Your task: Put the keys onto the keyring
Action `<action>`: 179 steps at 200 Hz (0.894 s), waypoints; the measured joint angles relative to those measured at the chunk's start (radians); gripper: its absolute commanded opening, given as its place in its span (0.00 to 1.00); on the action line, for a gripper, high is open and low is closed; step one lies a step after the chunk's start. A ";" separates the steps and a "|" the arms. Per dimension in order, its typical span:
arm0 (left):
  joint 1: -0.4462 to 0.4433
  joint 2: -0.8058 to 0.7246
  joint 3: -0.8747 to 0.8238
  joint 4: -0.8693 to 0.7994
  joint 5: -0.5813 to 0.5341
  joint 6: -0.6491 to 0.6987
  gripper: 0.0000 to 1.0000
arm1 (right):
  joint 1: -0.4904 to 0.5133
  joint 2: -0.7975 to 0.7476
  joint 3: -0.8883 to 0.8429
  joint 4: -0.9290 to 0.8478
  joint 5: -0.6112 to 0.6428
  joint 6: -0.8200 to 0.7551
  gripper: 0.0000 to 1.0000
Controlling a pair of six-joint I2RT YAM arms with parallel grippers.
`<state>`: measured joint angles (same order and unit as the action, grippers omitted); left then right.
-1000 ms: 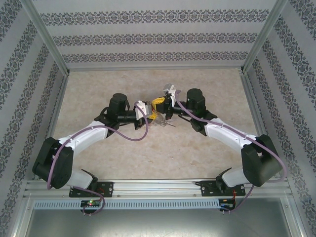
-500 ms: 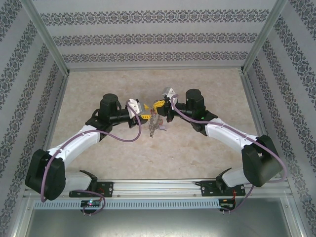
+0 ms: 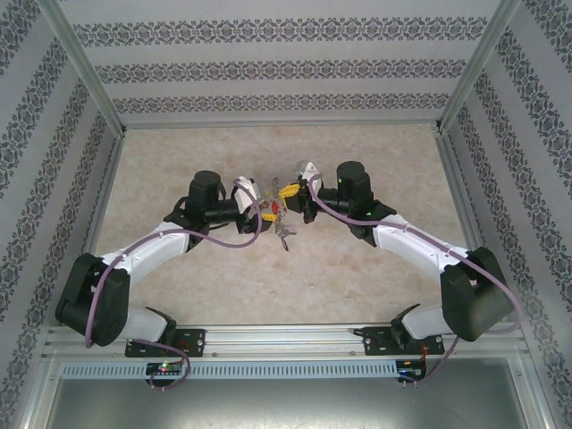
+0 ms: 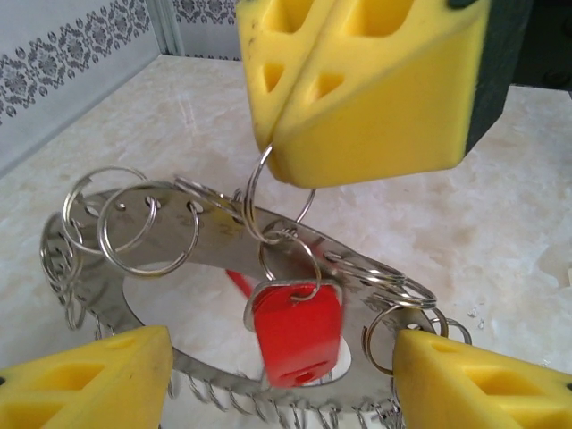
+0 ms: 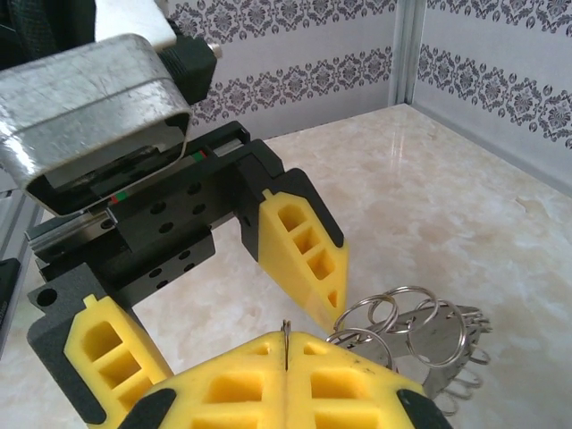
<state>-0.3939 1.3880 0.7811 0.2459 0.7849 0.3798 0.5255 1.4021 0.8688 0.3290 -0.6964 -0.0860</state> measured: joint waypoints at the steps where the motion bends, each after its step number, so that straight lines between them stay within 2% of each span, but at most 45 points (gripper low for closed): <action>1: 0.000 0.001 0.000 0.001 0.000 0.000 0.66 | 0.000 0.000 0.000 -0.001 0.000 0.000 0.00; 103: 0.003 0.062 0.018 0.075 0.049 -0.032 0.61 | 0.000 -0.001 0.021 -0.014 -0.027 -0.005 0.00; 133: 0.003 0.079 0.042 0.076 0.072 -0.017 0.37 | 0.000 -0.001 0.031 -0.023 -0.030 -0.025 0.00; 179: 0.003 0.079 0.045 0.072 0.093 0.015 0.14 | 0.000 -0.006 0.037 -0.024 -0.032 -0.034 0.00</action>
<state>-0.3908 1.4670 0.8265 0.3176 0.8783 0.3950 0.5259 1.3956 0.9062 0.3054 -0.7288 -0.1200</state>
